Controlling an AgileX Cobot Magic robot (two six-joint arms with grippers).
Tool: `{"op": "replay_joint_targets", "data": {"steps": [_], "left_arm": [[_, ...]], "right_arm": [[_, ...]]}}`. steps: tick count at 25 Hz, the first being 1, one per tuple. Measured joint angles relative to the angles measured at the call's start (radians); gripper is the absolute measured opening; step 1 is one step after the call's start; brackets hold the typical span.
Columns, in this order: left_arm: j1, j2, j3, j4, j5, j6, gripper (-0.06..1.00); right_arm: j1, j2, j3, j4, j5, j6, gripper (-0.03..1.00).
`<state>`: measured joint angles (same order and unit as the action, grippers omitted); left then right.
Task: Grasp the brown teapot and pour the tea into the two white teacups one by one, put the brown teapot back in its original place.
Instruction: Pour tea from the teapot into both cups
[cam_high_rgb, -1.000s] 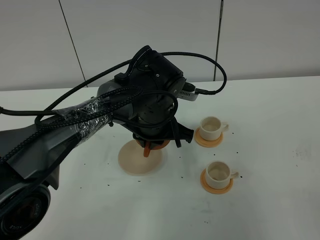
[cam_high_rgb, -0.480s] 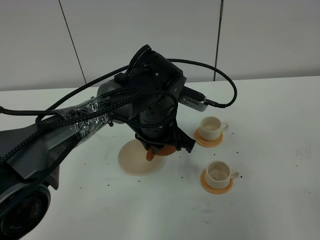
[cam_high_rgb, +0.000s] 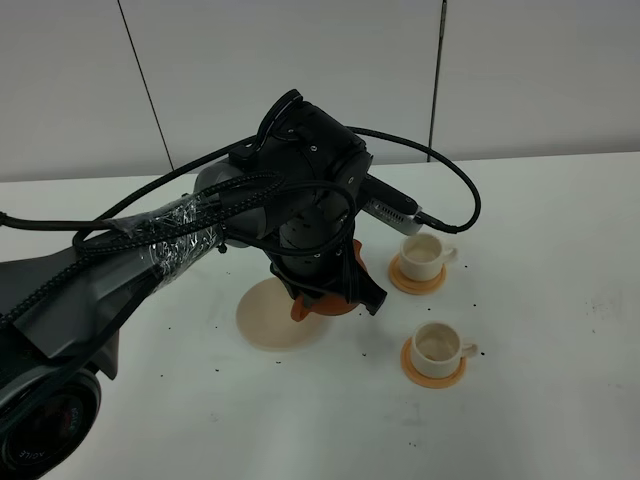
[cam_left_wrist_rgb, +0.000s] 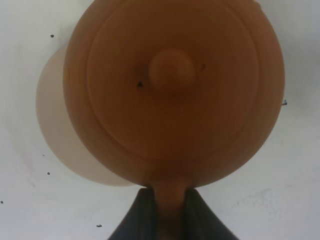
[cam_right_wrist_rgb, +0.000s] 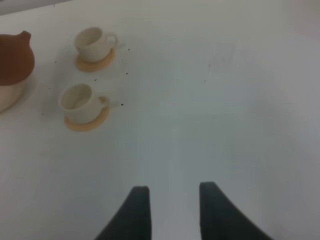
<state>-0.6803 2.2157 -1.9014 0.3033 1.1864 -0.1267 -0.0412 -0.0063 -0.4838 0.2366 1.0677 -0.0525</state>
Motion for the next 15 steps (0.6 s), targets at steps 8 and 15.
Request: {"op": "replay_joint_targets", "data": {"steps": [8,15], "left_arm": [[0.0,0.0,0.0,0.0,0.0,0.019,0.17],[0.0,0.0,0.0,0.0,0.0,0.03,0.17]], "right_arm": [[0.0,0.0,0.0,0.0,0.0,0.0,0.24],[0.0,0.0,0.0,0.0,0.0,0.0,0.24]]}}
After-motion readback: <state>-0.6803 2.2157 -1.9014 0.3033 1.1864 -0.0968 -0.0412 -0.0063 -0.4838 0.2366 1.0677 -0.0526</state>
